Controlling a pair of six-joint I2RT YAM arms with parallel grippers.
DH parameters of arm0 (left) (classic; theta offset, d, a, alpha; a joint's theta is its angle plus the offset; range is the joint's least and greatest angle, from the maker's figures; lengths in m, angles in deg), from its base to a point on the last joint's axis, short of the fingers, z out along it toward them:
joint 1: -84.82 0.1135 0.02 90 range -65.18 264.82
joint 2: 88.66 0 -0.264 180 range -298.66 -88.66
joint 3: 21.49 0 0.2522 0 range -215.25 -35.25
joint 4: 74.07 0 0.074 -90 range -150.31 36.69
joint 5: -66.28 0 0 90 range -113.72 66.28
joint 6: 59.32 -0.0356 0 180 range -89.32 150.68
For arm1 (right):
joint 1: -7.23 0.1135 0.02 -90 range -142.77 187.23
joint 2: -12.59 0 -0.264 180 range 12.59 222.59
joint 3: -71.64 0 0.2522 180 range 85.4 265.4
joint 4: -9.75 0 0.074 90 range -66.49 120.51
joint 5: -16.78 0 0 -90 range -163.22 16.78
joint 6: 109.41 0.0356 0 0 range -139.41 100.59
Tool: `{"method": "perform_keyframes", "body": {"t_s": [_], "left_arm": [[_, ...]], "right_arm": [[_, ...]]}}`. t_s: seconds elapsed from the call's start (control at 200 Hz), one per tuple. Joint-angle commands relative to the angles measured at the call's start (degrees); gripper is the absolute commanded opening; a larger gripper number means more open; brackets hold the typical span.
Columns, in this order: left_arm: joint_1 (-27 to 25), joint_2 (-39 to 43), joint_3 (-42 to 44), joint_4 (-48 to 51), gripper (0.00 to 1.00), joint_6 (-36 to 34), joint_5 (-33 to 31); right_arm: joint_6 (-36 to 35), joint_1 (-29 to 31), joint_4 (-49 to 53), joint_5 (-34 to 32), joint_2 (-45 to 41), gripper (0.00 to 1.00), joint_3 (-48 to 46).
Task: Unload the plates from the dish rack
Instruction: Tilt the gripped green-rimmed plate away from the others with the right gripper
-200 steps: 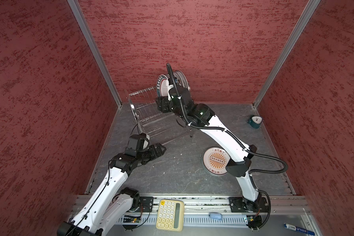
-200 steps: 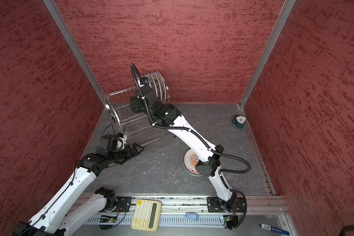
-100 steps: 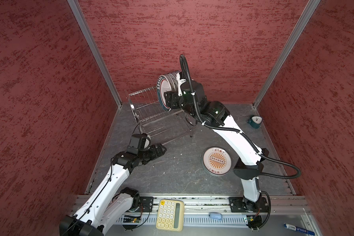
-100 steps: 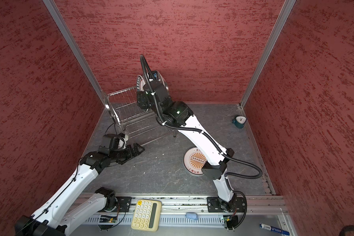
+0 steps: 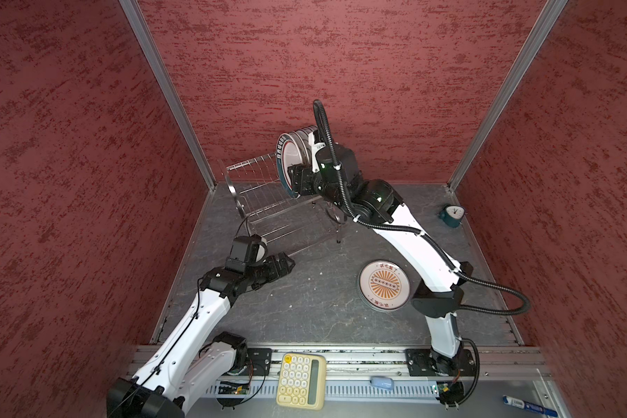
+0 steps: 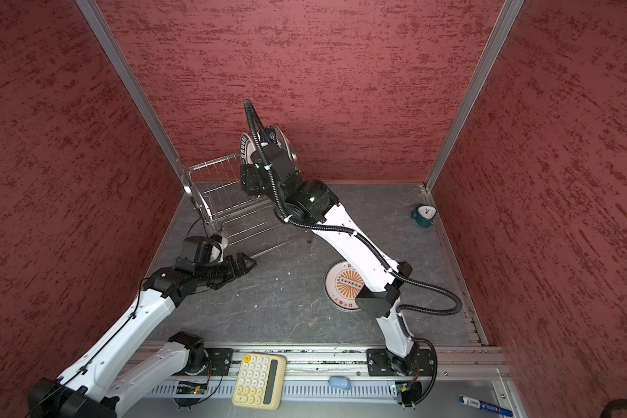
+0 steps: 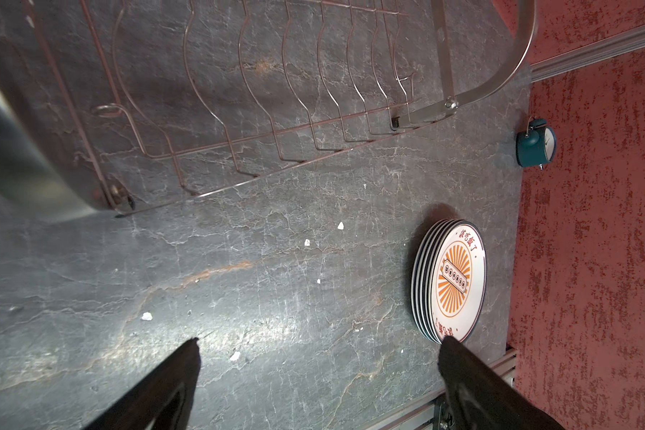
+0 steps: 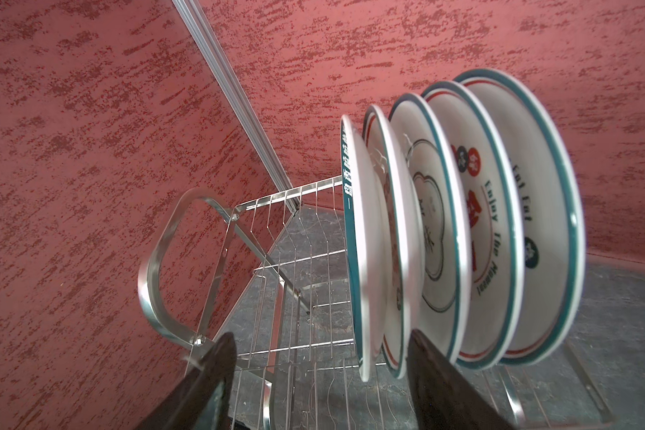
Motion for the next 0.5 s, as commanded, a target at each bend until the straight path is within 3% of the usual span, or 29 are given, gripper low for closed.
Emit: {"method": "perform_keyframes", "body": {"t_s": [0.0,0.496], "left_arm": [[0.01,-0.62,0.41,-1.02,0.99,-1.36,-0.45],[0.34,0.15,0.28,0.10,0.99,-1.98,-0.90]], "right_arm": [[0.53,-0.07,-0.70,1.44,0.92,0.72,0.33],[0.93,-0.13,-2.21,2.36,4.37,0.69,1.74]]}}
